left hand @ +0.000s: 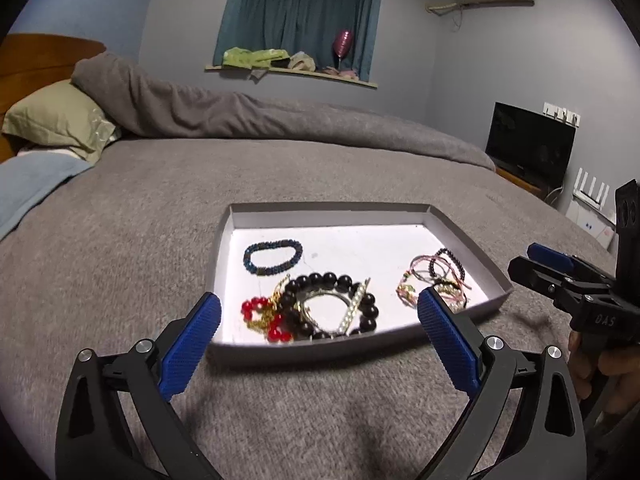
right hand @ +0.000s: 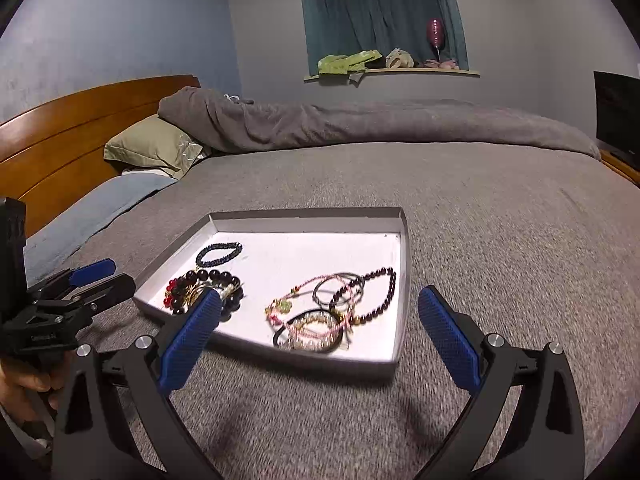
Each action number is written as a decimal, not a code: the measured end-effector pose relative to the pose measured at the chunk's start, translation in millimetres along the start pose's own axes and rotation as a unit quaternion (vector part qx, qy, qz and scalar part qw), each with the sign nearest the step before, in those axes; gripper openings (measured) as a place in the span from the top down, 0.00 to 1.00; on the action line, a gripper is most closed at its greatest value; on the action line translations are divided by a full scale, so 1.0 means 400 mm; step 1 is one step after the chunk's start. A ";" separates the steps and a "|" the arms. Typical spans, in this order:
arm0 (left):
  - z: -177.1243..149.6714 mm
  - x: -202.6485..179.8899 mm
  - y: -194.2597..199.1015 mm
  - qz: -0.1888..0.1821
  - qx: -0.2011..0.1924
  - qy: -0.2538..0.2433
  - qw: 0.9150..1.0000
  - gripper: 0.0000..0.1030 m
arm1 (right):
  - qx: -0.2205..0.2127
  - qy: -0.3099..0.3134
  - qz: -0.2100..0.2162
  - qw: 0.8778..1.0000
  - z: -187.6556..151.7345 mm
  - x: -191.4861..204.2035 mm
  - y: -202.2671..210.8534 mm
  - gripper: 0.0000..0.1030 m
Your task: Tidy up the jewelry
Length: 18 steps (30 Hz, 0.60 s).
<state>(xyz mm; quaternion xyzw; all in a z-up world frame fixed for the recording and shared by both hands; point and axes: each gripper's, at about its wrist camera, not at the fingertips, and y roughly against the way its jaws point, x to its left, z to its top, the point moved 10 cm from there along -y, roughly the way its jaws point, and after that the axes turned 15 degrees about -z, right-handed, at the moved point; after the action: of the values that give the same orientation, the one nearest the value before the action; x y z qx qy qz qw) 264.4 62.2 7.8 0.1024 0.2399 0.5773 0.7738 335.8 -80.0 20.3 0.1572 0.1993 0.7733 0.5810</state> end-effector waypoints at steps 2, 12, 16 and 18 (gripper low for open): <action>-0.010 -0.003 0.011 0.003 -0.004 0.000 1.000 0.05 | 0.001 -0.001 -0.003 1.000 -0.012 -0.003 0.011 0.05; -0.065 -0.025 0.056 0.022 -0.016 -0.001 1.000 0.05 | -0.003 -0.008 -0.020 1.000 -0.080 0.001 0.066 0.05; -0.068 -0.038 0.063 0.026 -0.031 -0.013 0.999 0.05 | -0.027 0.002 -0.030 0.999 -0.101 0.012 0.090 0.05; -0.072 -0.049 0.065 0.028 -0.035 -0.023 0.999 0.05 | -0.043 0.008 -0.032 0.999 -0.099 0.017 0.106 0.05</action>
<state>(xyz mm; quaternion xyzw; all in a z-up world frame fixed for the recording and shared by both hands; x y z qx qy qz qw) 224.0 48.6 -0.9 0.0950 0.1983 0.6045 0.7657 279.7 -88.6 6.8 0.1195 0.1752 0.7631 0.6105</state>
